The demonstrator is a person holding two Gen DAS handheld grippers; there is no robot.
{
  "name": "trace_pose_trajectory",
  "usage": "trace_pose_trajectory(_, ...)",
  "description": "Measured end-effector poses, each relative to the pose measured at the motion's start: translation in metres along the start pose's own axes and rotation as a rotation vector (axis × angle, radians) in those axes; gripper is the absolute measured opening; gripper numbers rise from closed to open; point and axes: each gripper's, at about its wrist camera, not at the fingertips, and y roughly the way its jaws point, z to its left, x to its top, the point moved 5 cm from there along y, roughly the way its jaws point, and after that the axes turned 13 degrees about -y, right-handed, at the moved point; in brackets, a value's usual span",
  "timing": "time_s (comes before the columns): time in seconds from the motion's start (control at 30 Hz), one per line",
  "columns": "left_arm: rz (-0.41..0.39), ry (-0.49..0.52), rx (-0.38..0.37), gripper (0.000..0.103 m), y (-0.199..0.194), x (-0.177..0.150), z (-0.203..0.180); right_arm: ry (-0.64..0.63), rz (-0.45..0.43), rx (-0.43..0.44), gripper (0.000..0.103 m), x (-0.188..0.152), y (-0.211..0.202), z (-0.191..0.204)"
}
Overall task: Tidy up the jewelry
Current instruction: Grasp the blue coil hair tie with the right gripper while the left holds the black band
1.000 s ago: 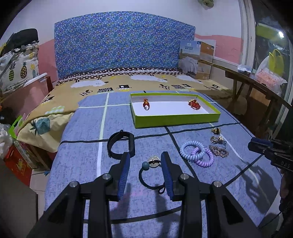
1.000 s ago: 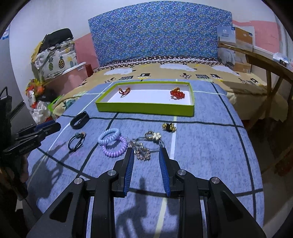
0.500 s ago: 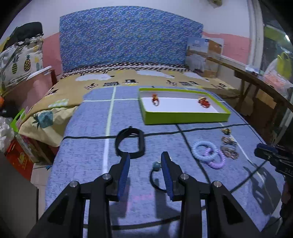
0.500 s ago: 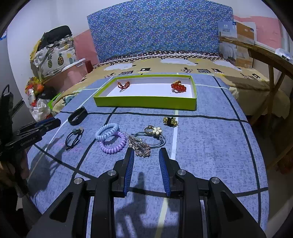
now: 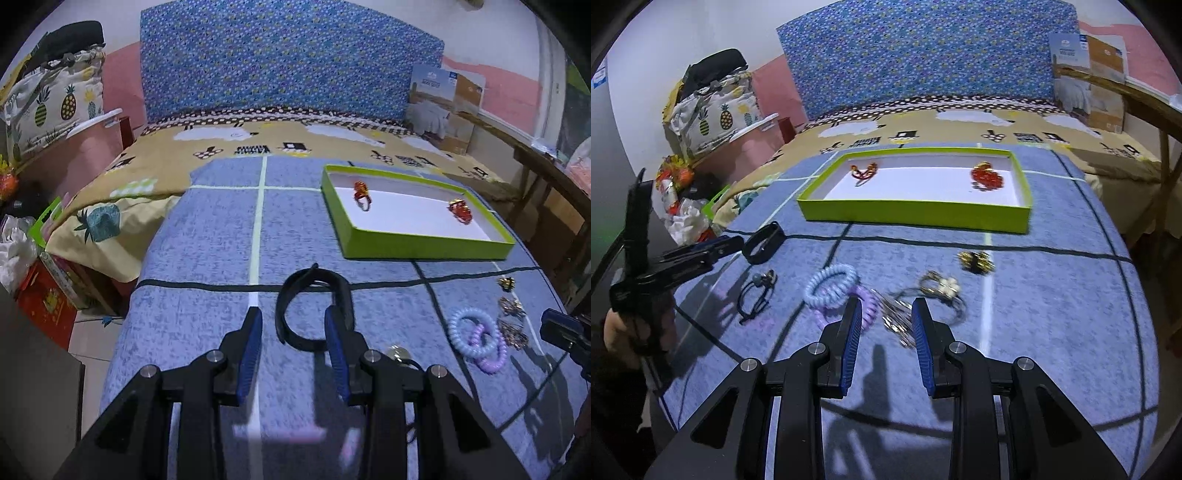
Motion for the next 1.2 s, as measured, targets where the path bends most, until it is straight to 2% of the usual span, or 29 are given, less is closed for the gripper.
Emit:
trace_pose_trajectory(0.4,0.089,-0.001,0.004,0.036,0.027,0.002,-0.005,-0.011,0.081,0.068,0.027,0.018,0.05,0.016)
trace_pose_trajectory(0.63,0.106,-0.001,0.021,0.023,0.032,0.002,-0.004,-0.052,0.128,0.06,0.016,0.021,0.065,0.025)
trace_pose_trajectory(0.77,0.109,0.007,0.034,0.018,0.034,0.003,-0.004,-0.071,0.141,0.043,0.011,0.021,0.065,0.027)
trace_pose_trajectory(0.83,0.107,0.017,0.04,0.01,0.034,0.003,-0.005,-0.085,0.147,0.034,0.01,0.02,0.064,0.028)
trace_pose_trajectory(1.2,0.069,0.043,-0.009,0.009,0.01,0.0,-0.011,-0.068,0.073,0.007,0.01,0.025,0.037,0.025)
